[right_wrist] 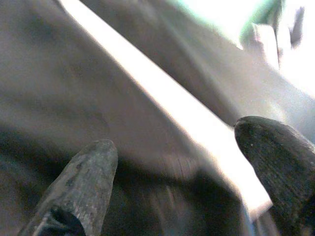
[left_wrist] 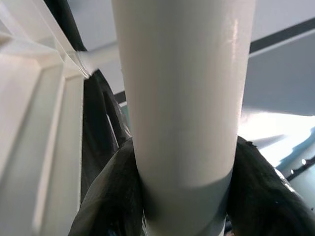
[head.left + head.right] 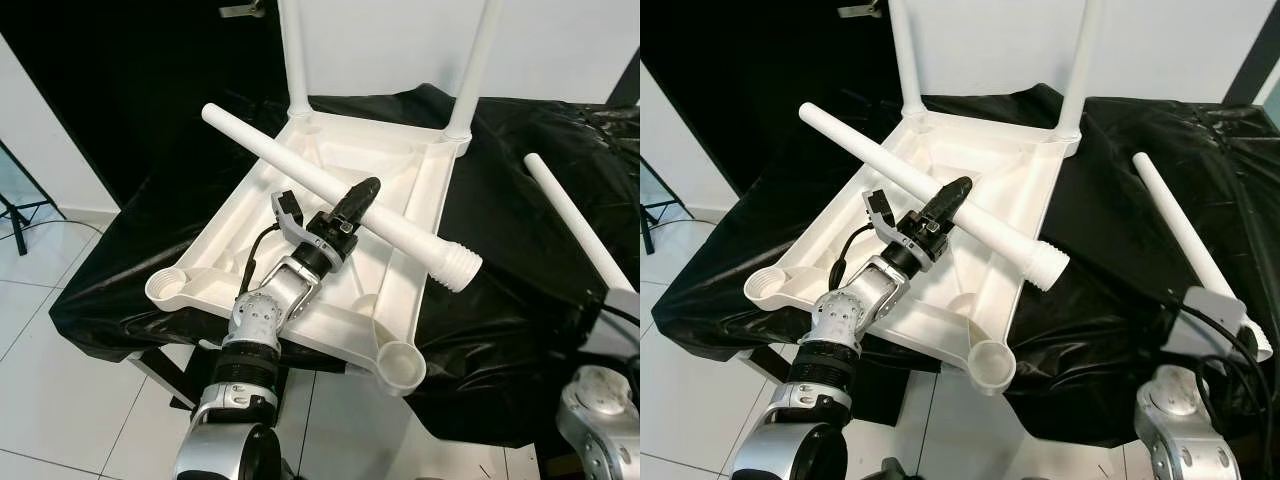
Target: Building children table
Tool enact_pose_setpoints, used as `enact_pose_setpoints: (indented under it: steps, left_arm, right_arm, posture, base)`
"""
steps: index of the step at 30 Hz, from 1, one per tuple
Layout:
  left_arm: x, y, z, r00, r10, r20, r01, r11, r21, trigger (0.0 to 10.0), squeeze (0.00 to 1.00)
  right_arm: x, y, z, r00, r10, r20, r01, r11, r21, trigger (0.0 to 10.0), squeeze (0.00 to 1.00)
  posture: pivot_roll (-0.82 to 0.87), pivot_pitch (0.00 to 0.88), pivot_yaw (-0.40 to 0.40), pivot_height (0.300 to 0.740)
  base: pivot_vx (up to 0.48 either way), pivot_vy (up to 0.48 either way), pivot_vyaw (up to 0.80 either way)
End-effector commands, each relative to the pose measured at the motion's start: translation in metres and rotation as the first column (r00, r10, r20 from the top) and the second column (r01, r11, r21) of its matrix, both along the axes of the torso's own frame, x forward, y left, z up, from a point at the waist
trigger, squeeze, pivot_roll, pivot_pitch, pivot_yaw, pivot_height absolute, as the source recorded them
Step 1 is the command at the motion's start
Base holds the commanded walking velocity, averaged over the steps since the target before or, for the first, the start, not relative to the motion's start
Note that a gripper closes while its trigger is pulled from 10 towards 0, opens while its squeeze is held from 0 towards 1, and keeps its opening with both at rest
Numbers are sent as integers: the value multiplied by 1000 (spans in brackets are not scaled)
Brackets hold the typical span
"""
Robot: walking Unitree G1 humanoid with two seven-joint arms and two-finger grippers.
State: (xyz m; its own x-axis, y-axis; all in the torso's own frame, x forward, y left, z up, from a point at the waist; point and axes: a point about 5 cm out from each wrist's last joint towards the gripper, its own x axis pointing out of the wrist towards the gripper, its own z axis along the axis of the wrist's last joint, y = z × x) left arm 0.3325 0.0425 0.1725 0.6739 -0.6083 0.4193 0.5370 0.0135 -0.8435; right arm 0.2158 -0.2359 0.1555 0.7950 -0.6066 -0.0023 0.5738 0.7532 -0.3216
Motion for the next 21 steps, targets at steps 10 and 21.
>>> enact_pose_setpoints:
  steps: [10,21]
  left_arm:
    - [-9,-6,15,972,-79,221,105,989,-107,0,0]
    - [-13,-10,24,887,-16,461,-51,990,134,0,0]
  right_arm:
    - [23,15,35,980,136,146,-114,982,-152,10000,0]
    - [49,36,32,935,331,130,-325,944,-62,10000,0]
  posture:
    - [-219,9,49,740]
    - [-194,0,50,740]
  base:
    - [0,0,0]
    - [0,0,0]
